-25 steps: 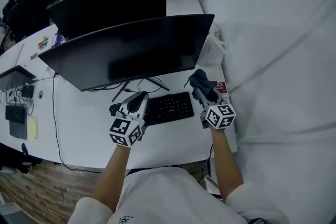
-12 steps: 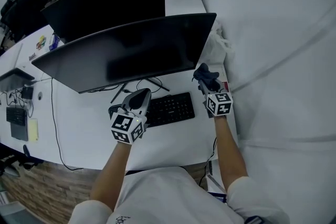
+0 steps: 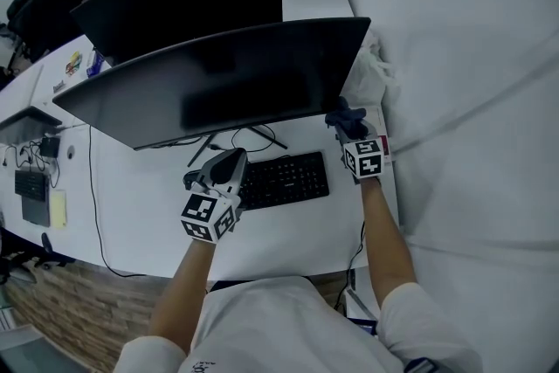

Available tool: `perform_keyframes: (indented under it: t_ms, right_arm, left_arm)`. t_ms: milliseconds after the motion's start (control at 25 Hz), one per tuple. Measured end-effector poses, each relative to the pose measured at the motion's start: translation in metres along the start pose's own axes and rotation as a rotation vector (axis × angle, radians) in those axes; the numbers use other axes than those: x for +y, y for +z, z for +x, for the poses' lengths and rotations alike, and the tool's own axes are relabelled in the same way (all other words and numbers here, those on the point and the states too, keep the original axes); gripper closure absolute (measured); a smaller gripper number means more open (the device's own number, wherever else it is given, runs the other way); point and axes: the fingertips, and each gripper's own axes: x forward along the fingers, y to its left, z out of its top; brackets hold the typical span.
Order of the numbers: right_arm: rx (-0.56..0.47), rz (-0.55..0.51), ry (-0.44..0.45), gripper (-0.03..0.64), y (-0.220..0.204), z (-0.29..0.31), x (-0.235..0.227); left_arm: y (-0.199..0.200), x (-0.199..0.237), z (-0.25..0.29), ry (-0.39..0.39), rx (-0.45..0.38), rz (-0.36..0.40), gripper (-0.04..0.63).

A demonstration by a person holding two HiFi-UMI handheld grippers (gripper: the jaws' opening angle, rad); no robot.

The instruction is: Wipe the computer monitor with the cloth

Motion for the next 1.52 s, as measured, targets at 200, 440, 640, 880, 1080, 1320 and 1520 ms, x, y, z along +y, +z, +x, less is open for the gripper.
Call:
perform_keyframes:
  t_ms: [200, 440, 640, 880, 1080, 1320, 1520]
  right_arm:
    - [-0.001, -0.041, 0.007, 0.465, 0.008, 0.006, -0.004]
    - [0.008, -0.037, -0.014, 0.465, 0.013, 0.012, -0.013]
    - [-0.022, -0.054, -0.009, 0.465, 0.027, 0.010, -0.015]
    - [-0.097, -0.061, -0.011, 0.465, 0.059, -0.003, -0.020]
    - [-0.152, -0.065, -0.027, 0.463, 0.088, -0.016, -0.026]
    - [-0.242, -0.074, -0.036, 0.465, 0.133, -0.036, -0.030]
    - [-0.304, -0.072, -0.039, 0.465, 0.164, -0.054, -0.030]
  left_arm:
    - [0.002, 0.002, -0.003, 0.015, -0.006, 0.004, 0.591]
    - [0.001, 0.004, -0.008, 0.030, -0.003, 0.006, 0.591]
    - [0.004, 0.006, -0.014, 0.040, -0.006, 0.015, 0.591]
    - [0.011, 0.005, -0.014, 0.038, -0.020, 0.025, 0.591]
    - [0.024, 0.001, -0.018, 0.029, -0.048, 0.036, 0.591]
    - [0.044, 0.000, -0.024, 0.024, -0.095, 0.050, 0.591]
    - [0.050, -0.001, -0.030, 0.017, -0.113, 0.050, 0.591]
